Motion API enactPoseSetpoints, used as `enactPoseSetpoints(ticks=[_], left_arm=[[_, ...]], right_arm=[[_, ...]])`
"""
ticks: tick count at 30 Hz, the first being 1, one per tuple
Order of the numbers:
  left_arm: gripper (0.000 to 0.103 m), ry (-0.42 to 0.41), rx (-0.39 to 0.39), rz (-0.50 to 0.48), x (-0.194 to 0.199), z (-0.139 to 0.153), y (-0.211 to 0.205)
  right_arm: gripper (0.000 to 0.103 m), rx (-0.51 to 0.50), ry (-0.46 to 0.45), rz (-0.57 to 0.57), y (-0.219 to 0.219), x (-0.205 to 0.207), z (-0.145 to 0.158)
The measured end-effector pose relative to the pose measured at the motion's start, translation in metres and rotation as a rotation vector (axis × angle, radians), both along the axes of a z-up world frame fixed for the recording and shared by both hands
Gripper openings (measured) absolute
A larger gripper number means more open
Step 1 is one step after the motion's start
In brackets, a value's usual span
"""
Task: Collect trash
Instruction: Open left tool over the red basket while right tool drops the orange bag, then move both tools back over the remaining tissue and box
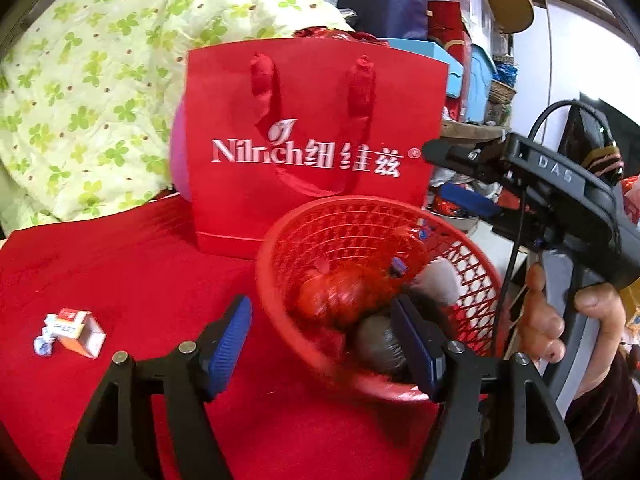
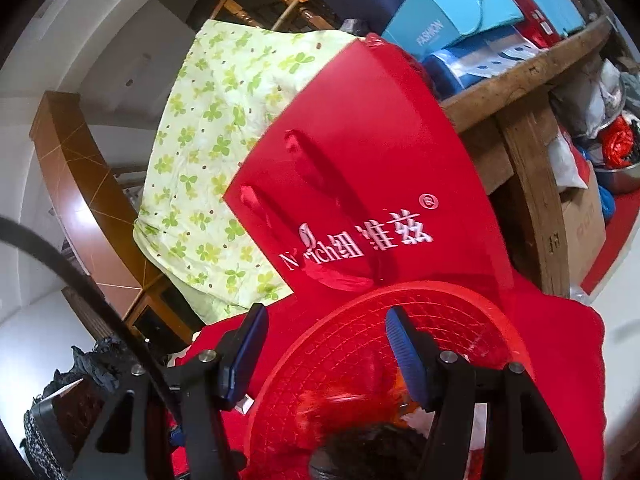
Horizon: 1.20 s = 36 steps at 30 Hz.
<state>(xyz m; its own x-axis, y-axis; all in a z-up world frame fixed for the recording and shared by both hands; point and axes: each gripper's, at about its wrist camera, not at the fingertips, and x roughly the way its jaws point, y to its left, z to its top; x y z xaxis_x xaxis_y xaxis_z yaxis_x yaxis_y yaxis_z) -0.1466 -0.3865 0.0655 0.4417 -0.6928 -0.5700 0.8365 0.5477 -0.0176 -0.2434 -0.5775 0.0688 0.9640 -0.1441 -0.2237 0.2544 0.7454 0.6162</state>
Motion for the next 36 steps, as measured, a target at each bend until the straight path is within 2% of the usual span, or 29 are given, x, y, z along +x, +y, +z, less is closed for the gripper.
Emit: enactPoseSetpoints(ticks=[11, 24, 30, 36], left_arm=[[0.074, -0.036, 0.024, 0.123, 0.017, 0.003, 0.039], [0.074, -0.042, 0.032, 0.218, 0.035, 0.002, 0.083], [0.074, -0.043, 0.034, 0.258, 0.044, -0.001, 0.104], [0.074, -0.022, 0.037, 0.298, 0.056, -0.008, 0.129]], right_arm=[[0.066, -0.067, -0.085, 0.023, 0.042, 0.020, 0.022], [0.066, -0.126, -0.156, 0.129, 0.102, 0.056, 0.043], [0.066, -0.161, -0.158, 0.189, 0.135, 0.076, 0.046], [0.066, -0.186, -0.109, 0.244, 0.164, 0.104, 0.040]])
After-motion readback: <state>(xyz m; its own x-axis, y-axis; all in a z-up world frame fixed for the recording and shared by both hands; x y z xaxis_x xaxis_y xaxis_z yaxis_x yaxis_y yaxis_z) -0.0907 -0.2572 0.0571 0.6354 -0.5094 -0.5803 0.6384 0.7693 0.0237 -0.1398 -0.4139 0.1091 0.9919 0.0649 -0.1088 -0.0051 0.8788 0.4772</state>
